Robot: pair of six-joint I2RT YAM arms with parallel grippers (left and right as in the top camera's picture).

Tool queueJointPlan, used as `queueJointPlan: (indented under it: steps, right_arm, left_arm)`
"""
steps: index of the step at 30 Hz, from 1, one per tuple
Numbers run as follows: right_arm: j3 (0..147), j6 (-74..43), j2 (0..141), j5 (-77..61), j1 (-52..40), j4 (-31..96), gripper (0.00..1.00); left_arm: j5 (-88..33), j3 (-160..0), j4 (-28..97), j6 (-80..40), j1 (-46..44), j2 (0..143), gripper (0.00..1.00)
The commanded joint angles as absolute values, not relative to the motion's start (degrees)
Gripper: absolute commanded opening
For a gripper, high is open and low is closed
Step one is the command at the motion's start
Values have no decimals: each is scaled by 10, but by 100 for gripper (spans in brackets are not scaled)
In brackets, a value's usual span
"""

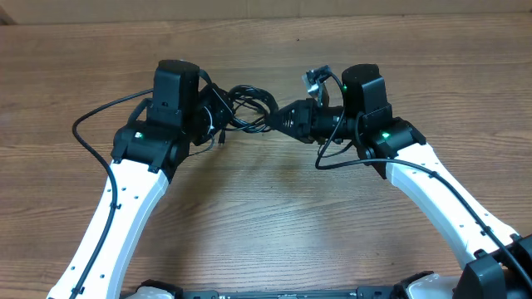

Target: Untangle cables

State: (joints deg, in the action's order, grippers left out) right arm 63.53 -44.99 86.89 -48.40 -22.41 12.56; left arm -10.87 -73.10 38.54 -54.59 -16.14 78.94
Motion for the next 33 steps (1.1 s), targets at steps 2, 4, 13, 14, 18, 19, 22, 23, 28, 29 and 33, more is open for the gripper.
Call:
queueJointPlan:
  steps: [2,4,13,14,18,19,22,23,28,29,33]
  right_arm:
    - [641,-484,862,-470,-222,123,21]
    - [641,-484,862,-470,-222,133,21]
    - [641,-424,862,-440,-222,210,31]
    - [641,-392,862,-425,-219,220,31]
    - [641,-369,852,-400,-198,259,38]
    - [641,-361,846,-398,-189,269,40]
    - [641,-350,821,-387,-162,299,45]
    - [641,-344,813,-386,-155,306,47]
    - [641,-340,779,-387,-144,324,65]
    - [641,-340,779,-390,-147,325,85]
    - [641,-340,783,-393,-163,328,96]
  left_arm:
    - [-124,-736,383,-512,-170,794,5]
    - [-120,-736,384,-512,-170,795,4]
    - [-114,-736,389,-512,-170,795,4]
    - [-114,-736,393,-512,-170,795,5]
    - [-114,-736,398,-505,-169,795,4]
    - [-114,-736,398,-499,-169,795,5]
    - [-114,-736,399,-492,-169,795,4]
    - [-114,-736,399,-492,-169,795,4]
    - [-115,-736,397,-460,-169,795,5]
    - [-115,-736,398,-455,-170,795,4]
    - [-117,-736,396,-429,-170,795,4]
